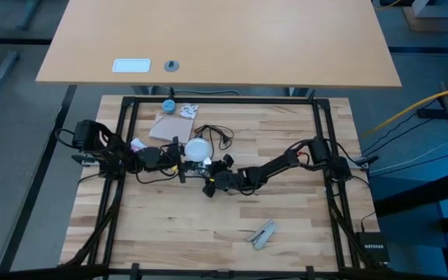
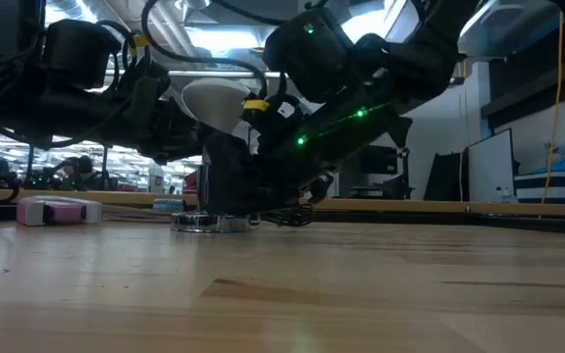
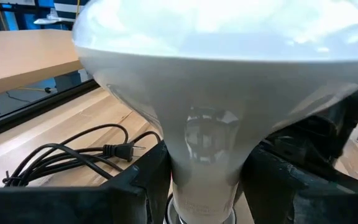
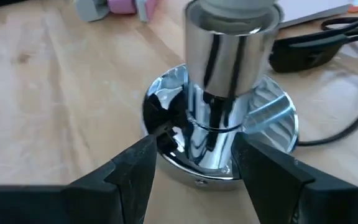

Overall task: Screw lightbulb
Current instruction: Insert the light bulb into the lamp

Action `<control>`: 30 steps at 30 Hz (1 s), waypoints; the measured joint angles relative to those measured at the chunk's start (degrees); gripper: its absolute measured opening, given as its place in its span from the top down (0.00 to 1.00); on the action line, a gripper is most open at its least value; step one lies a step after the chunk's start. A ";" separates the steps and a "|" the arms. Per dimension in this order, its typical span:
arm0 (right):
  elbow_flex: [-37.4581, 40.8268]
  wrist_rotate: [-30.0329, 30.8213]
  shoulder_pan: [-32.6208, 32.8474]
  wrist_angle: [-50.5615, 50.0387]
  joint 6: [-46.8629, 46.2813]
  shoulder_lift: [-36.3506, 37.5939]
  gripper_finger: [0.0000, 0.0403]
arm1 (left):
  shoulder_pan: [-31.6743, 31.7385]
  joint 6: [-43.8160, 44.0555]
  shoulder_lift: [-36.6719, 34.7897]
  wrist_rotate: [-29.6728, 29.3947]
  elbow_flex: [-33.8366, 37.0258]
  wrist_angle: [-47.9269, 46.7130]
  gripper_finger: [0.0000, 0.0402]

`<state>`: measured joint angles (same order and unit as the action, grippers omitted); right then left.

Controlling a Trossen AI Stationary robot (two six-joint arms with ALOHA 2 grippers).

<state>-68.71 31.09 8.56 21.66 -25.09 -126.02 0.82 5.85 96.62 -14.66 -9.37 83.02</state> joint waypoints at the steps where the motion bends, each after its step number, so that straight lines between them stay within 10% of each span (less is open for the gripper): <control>1: -0.02 0.57 0.00 -0.19 -0.03 -0.02 0.44 | 0.00 -0.01 0.00 0.00 0.00 -0.01 0.61; 15: 0.17 10.85 -0.30 -2.30 0.12 -0.15 0.44 | 0.02 -0.07 0.00 -0.15 0.00 -0.12 0.61; 30: -4.17 3.84 0.90 -3.14 6.35 2.86 0.44 | -0.07 0.22 -0.04 0.33 0.00 -0.27 0.61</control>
<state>-72.87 34.93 9.45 18.52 -18.74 -123.16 0.75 6.07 96.57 -14.33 -9.37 82.75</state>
